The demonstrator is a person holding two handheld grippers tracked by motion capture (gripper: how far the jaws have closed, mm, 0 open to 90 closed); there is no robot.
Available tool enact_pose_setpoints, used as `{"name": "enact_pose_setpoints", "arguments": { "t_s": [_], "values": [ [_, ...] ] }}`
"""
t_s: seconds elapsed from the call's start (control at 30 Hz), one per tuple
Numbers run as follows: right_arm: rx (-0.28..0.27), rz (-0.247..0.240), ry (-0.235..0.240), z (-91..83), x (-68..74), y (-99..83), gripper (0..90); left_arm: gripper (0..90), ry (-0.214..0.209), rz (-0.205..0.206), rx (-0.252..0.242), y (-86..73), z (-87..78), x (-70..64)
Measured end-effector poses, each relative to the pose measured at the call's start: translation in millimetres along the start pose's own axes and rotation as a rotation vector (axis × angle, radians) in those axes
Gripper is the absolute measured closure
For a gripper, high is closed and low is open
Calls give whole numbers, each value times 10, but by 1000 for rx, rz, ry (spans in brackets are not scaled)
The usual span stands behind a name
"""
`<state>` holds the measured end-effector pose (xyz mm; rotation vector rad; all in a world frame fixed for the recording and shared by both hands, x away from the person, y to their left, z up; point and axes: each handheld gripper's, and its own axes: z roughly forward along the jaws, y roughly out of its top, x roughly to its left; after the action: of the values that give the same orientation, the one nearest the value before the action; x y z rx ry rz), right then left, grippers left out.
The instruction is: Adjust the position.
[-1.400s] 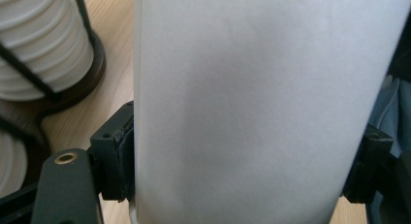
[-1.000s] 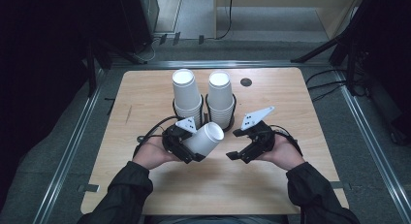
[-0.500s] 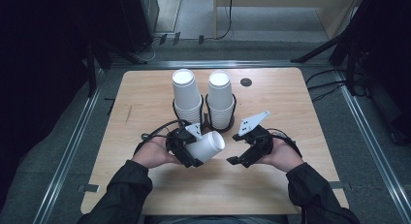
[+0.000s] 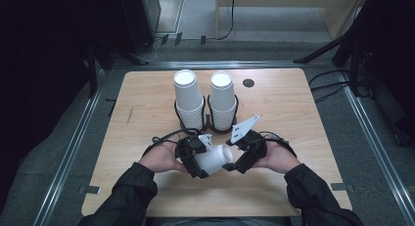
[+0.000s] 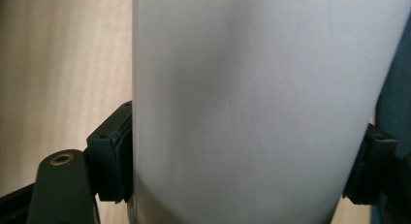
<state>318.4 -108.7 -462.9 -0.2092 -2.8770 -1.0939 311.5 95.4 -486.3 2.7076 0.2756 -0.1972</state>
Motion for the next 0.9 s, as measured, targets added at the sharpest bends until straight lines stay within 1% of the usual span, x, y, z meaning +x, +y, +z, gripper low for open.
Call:
{"name": "enact_pose_setpoints", "arguments": {
  "t_s": [0.03,0.07,0.1,0.13,0.17,0.2,0.23,0.27,0.3,0.33,0.37,0.4,0.47,0.5,0.53,0.57,0.6,0.63,0.67,0.7,0.73,0.77,0.8,0.9],
  "values": [
    [4,-4,8,21,17,18,140,190,-3,-4,3,9,7,-11],
    [8,-9,13,34,26,31,141,191,-2,7,8,21,11,-20],
    [11,-19,18,52,35,46,140,191,-14,13,10,29,18,-27],
    [13,-28,28,67,42,58,140,191,-13,25,11,35,25,-39],
    [17,-34,39,85,49,66,142,191,-16,28,10,37,32,-46],
    [26,-27,45,94,60,70,146,191,-15,32,9,36,36,-48],
    [29,-34,48,104,60,72,154,190,-15,30,8,35,35,-49],
    [32,-35,48,104,62,74,180,189,-16,24,9,33,35,-41],
    [27,-43,58,102,60,76,245,182,-17,19,6,27,34,-35],
    [19,-48,66,96,62,76,246,176,-18,21,3,23,32,-30],
    [25,-45,65,89,63,82,247,168,-20,24,5,22,29,-26],
    [32,-36,71,86,65,89,250,161,-14,31,6,20,31,-30],
    [35,-41,72,87,63,99,253,148,-17,34,7,16,39,-29],
    [36,-40,77,95,58,100,253,141,-11,40,7,14,43,-28],
    [40,-40,76,97,60,100,254,135,3,48,4,10,45,-31],
    [44,-42,68,92,65,99,256,129,15,69,0,1,40,-35],
    [49,-43,67,88,65,100,257,122,18,78,-8,-7,30,-42],
    [56,-33,69,82,74,99,256,105,20,78,-14,-10,20,-39],
    [55,-37,63,78,69,98,256,75,11,76,-24,-14,5,-28],
    [58,-36,58,70,68,95,256,30,17,71,-38,-19,-6,-21],
    [57,-32,55,65,64,88,256,6,31,69,-53,-25,-23,-17],
    [59,-35,51,54,59,82,256,4,46,68,-73,-34,-46,-9],
    [57,-36,50,38,50,74,256,0,48,60,-92,-44,-61,-1],
    [50,-27,39,-6,37,52,256,0,54,39,-118,-70,-105,13]
  ]
}}
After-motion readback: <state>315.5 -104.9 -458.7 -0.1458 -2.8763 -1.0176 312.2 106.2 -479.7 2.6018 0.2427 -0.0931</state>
